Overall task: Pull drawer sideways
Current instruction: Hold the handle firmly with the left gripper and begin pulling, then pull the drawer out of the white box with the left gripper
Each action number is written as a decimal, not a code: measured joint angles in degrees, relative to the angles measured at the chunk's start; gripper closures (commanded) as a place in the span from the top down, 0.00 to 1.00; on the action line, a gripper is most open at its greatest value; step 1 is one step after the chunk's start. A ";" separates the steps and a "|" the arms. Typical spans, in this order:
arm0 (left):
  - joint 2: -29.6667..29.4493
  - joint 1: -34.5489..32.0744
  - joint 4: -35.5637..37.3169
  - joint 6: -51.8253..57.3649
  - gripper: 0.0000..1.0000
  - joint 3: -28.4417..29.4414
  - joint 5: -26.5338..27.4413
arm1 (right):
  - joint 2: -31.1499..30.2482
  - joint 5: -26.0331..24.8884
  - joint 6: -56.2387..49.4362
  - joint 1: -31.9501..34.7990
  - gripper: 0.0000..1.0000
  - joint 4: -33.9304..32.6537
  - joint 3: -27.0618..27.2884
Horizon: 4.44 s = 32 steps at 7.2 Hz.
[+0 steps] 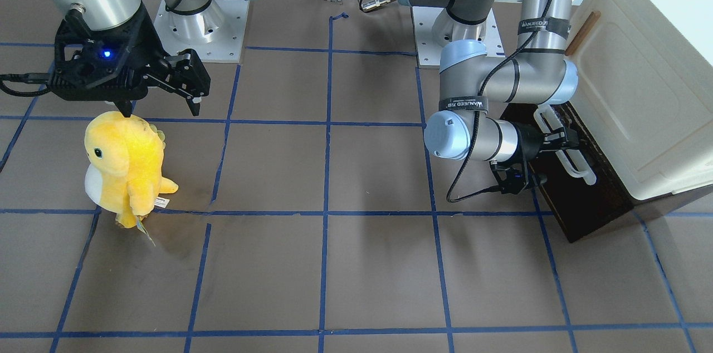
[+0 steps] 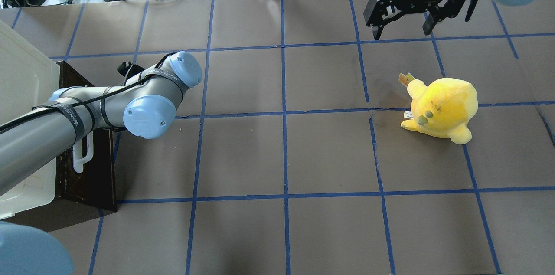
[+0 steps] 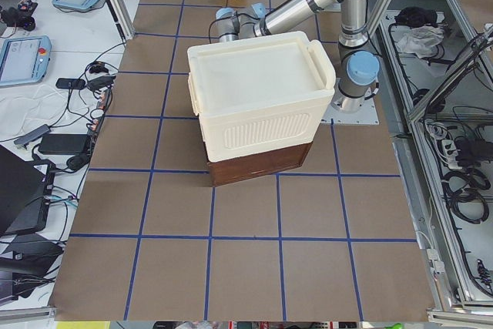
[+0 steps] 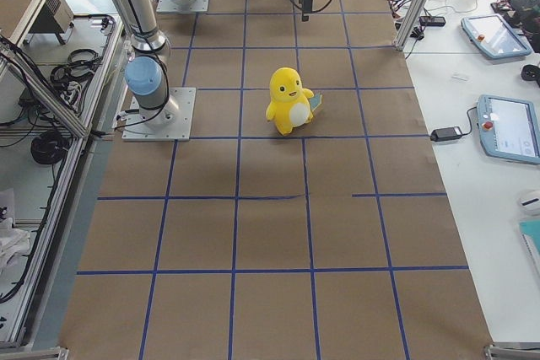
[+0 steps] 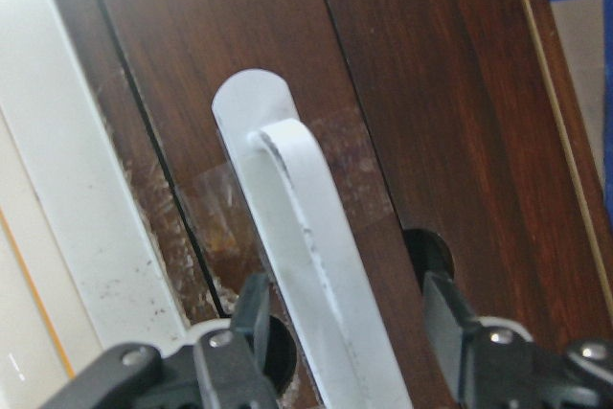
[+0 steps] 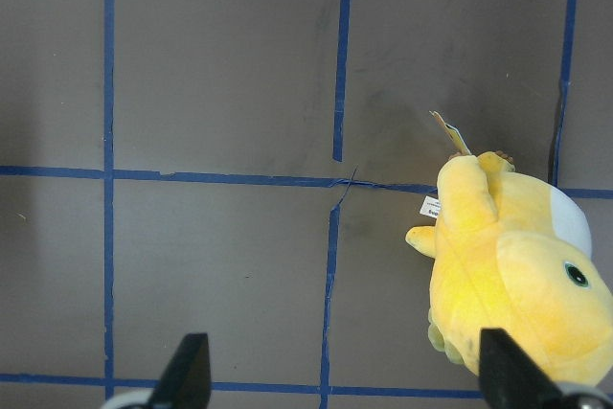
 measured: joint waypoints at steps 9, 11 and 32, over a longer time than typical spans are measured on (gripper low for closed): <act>-0.36 -0.29 -0.11 0.45 0.44 0.21 0.08 | 0.00 0.00 -0.02 0.00 1.00 0.00 0.00; -0.33 -0.29 -0.11 0.43 0.39 0.23 0.02 | 0.00 0.00 -0.02 0.00 1.00 0.00 0.00; -0.38 -9.31 -0.23 0.94 0.31 3.91 -5.00 | 0.00 0.00 0.00 0.00 1.00 0.00 0.00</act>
